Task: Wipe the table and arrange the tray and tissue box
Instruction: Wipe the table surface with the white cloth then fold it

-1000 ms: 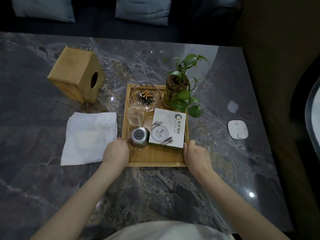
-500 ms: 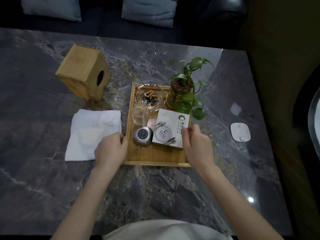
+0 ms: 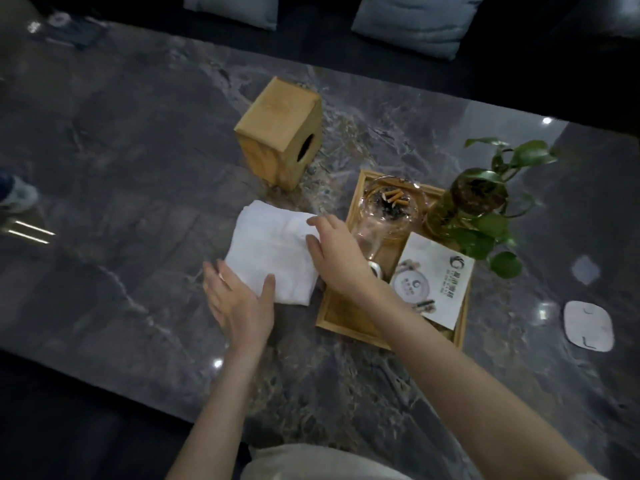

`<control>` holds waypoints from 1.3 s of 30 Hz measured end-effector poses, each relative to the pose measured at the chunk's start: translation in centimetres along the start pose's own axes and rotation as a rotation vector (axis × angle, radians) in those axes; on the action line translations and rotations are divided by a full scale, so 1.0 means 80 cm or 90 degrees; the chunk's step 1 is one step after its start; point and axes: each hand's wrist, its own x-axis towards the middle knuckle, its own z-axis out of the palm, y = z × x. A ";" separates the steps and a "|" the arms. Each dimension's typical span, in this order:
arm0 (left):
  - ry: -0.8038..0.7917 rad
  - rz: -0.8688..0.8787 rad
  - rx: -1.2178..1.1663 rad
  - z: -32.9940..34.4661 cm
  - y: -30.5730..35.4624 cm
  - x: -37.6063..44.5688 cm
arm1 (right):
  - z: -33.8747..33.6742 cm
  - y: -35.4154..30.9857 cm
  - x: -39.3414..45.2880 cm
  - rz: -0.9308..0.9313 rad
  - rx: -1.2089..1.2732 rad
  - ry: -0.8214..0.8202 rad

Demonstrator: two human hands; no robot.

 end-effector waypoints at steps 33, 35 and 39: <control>-0.252 0.024 -0.680 -0.070 0.144 -0.064 | -0.098 0.040 -0.100 0.227 0.536 0.134; -0.318 0.109 -0.675 -0.079 0.166 -0.086 | -0.106 0.060 -0.120 0.277 0.615 0.133; -0.445 0.235 -0.612 -0.088 0.203 -0.135 | -0.116 0.089 -0.155 0.340 0.775 0.120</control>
